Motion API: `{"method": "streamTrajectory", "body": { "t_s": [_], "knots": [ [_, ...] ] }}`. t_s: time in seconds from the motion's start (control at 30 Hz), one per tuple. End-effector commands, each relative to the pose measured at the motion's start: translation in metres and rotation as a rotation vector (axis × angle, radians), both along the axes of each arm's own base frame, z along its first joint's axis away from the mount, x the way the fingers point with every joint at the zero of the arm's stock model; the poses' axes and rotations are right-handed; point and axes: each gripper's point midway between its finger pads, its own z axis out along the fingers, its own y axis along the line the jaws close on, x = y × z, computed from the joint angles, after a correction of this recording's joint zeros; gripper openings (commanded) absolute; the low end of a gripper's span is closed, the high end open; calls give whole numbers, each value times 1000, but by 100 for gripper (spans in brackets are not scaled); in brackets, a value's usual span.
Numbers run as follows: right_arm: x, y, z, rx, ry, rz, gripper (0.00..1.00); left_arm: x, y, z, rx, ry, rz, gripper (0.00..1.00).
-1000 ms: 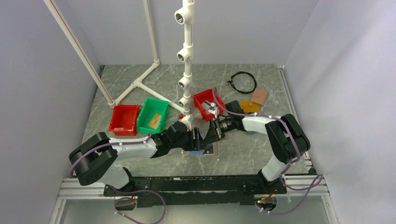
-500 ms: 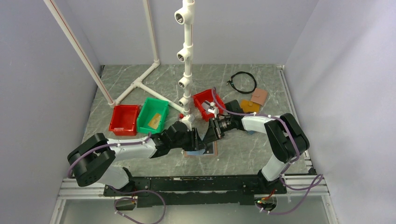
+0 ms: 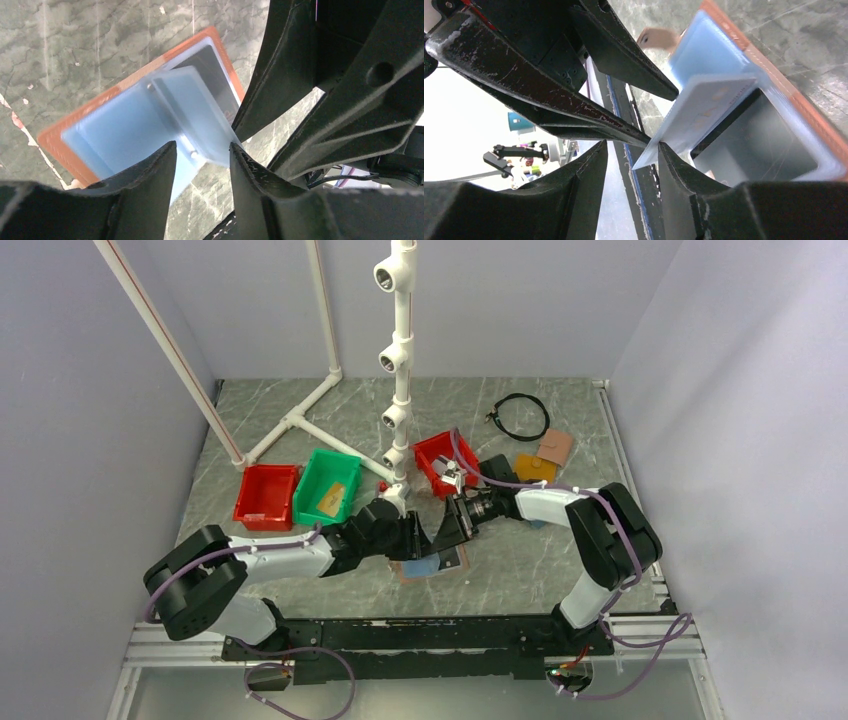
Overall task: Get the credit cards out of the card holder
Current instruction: Remove the credit card from the card holder.
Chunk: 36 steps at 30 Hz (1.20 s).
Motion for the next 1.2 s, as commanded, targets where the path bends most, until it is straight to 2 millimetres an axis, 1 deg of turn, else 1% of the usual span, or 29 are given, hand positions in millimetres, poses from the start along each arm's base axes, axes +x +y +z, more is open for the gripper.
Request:
{"method": "streamTrajectory", "body": {
  "t_s": [0.0,0.1,0.2,0.27,0.43,0.53,0.7,0.83,1.07,1.13,1.17],
  "knots": [
    [1,5,17,57,-15,23,43,3,-11,14,-70,-60,-40,51],
    [3,5,16,51,-26,17,43,2,-7,16,-76,-69,-27,53],
    [4,5,15,44,-31,16,43,4,3,12,-42,-54,19,54],
    [5,4,11,28,-36,9,43,2,5,13,-49,-55,24,54],
    [7,4,5,5,-35,-6,44,-7,0,22,-122,-68,-25,54],
    [7,5,4,3,-32,-5,44,-14,-4,29,-173,-75,-65,57],
    [6,5,5,8,-26,-1,43,-17,-4,26,-213,-56,-55,63],
    [5,6,4,5,-20,-1,42,-20,-12,30,-270,-53,-76,64],
    [4,7,3,2,-18,4,40,-18,-23,37,-332,-56,-91,67],
    [2,8,3,3,-15,8,40,-15,-23,32,-309,-38,-71,69],
    [2,8,3,2,-13,10,39,-12,-23,29,-289,-22,-52,73]
  ]
}}
